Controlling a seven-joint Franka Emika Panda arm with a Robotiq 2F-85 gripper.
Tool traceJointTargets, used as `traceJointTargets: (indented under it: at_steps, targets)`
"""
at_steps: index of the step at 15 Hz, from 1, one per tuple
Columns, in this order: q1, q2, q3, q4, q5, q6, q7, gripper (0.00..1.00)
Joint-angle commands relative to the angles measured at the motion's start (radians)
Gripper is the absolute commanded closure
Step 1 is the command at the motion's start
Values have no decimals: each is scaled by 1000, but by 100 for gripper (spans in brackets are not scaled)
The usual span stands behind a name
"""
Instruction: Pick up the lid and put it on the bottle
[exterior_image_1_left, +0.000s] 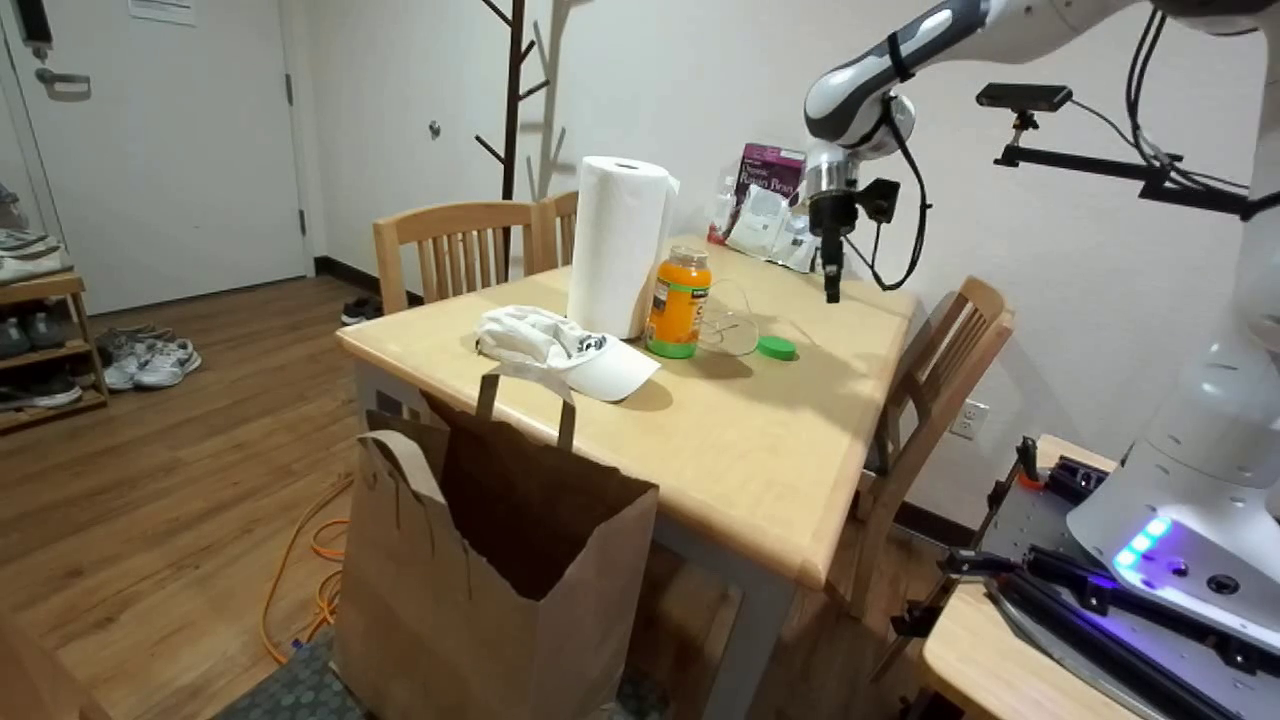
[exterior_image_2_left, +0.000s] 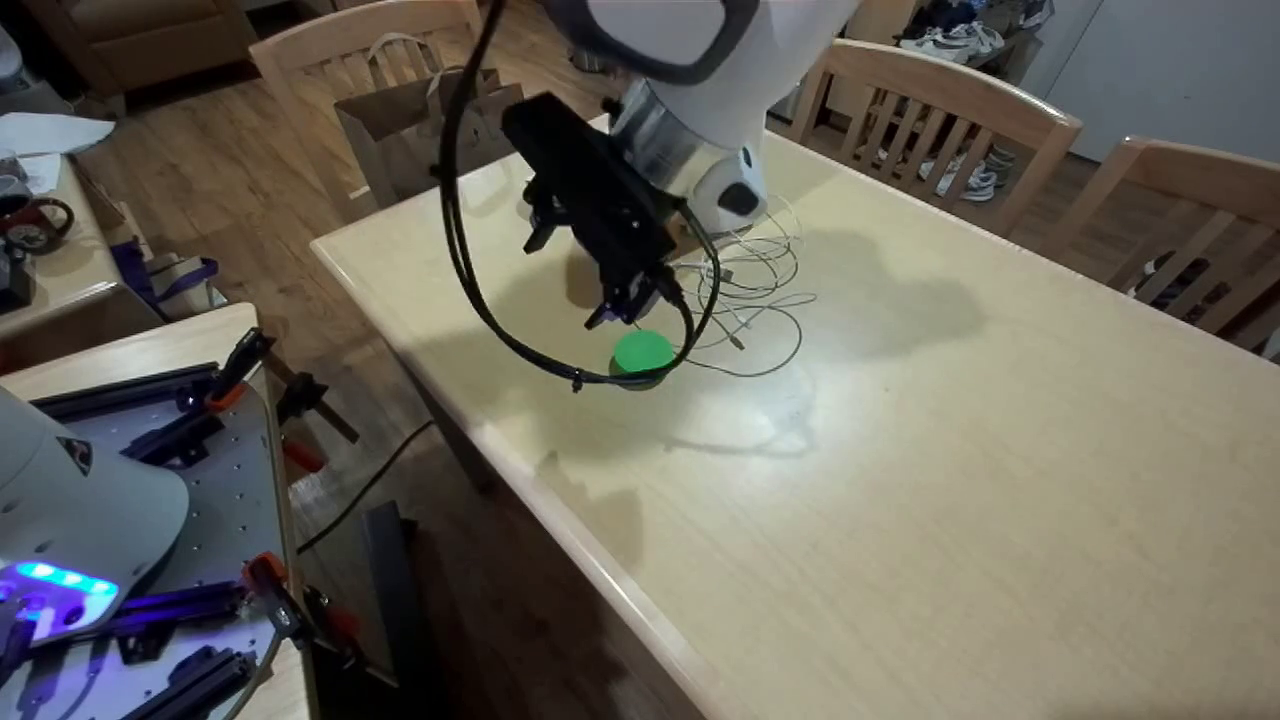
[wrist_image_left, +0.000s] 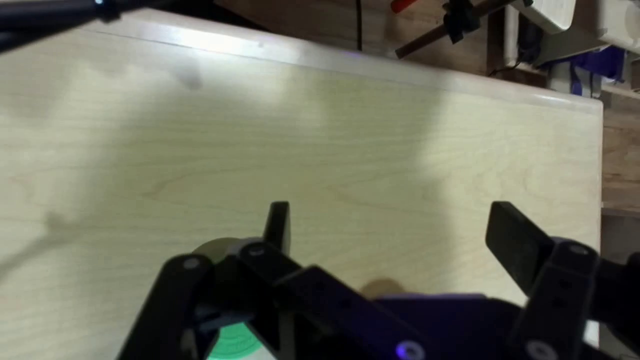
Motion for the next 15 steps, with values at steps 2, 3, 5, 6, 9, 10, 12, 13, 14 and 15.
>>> traceJointTargets:
  at_steps: [2,3,5,6,9,10,12,13,14,15]
  targets:
    - [-5,147,51,100,-101,7,25,0]
    - [-1,168,58,108,-133,28,29,0]
    - [10,201,69,110,-208,110,29,0]
    - [17,211,73,100,-246,180,31,0]
    - [29,228,80,74,-338,385,59,0]
    - [30,230,82,68,-359,447,67,0]
    - [31,233,85,50,-395,570,78,0]
    - [28,237,89,49,-403,610,80,0]
    - [16,240,100,48,-389,632,77,0]
    - [8,241,108,44,-376,647,78,0]
